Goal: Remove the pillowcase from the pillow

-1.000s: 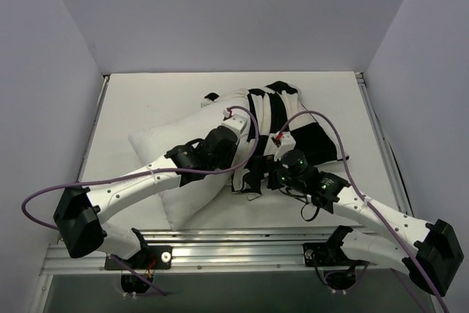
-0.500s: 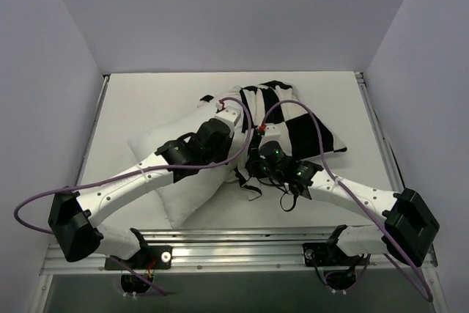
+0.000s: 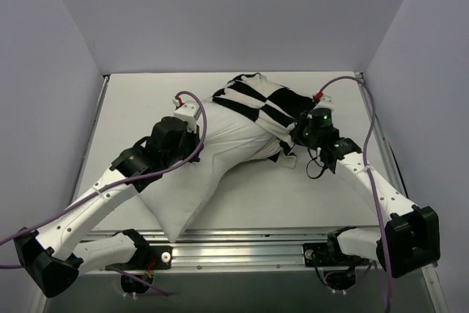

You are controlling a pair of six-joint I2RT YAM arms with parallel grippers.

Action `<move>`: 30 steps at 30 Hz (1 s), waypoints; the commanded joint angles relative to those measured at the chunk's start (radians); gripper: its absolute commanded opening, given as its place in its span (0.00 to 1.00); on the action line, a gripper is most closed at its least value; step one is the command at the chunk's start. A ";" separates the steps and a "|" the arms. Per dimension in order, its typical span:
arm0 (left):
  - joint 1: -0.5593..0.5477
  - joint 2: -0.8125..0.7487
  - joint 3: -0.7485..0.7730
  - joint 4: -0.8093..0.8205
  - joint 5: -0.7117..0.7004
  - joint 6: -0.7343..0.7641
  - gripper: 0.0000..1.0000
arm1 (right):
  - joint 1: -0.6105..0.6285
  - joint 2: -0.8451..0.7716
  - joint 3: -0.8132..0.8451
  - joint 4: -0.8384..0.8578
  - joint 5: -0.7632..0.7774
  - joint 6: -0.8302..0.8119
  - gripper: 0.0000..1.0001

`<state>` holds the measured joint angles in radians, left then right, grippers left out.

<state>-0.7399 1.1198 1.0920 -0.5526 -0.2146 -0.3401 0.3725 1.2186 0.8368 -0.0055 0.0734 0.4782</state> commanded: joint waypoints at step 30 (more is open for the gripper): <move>0.155 0.040 0.233 -0.121 0.380 0.050 0.94 | -0.339 -0.274 0.105 -0.159 -0.225 -0.042 0.95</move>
<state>-0.6498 1.1160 1.2213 -0.6613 0.1677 -0.3462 0.0002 0.9710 0.9558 -0.1547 -0.1493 0.5011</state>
